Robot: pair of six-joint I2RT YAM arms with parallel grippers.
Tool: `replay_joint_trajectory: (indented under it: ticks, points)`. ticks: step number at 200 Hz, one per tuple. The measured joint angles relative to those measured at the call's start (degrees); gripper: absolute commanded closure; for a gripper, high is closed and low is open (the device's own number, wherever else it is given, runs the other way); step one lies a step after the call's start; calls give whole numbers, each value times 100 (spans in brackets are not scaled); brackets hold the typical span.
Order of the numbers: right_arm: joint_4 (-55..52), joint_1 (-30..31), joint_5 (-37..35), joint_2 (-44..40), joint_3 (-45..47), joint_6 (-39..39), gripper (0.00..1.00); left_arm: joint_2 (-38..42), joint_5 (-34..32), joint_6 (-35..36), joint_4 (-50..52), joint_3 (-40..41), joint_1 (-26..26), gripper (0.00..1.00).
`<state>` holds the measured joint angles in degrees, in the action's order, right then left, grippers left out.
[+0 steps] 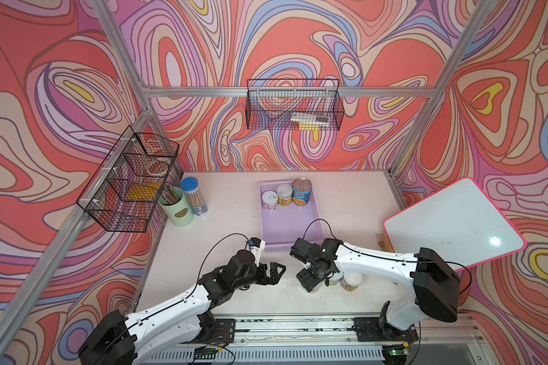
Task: Put the canned food in the basket
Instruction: Pick up the canned food from the center of the board.
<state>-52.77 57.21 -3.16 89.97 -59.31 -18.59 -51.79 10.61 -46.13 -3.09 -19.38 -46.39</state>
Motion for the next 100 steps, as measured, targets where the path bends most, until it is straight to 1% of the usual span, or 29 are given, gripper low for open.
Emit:
replay_joint_trajectory:
  ticks: [47, 100]
  points:
    - [-151, 0, 15, -111, -144, -39, 35, -72, 109, 9, -68, -28, 0, 1]
    - [-525, 0, -72, -525, -754, -59, 36, 293, 13, 240, 341, -516, 76, 1]
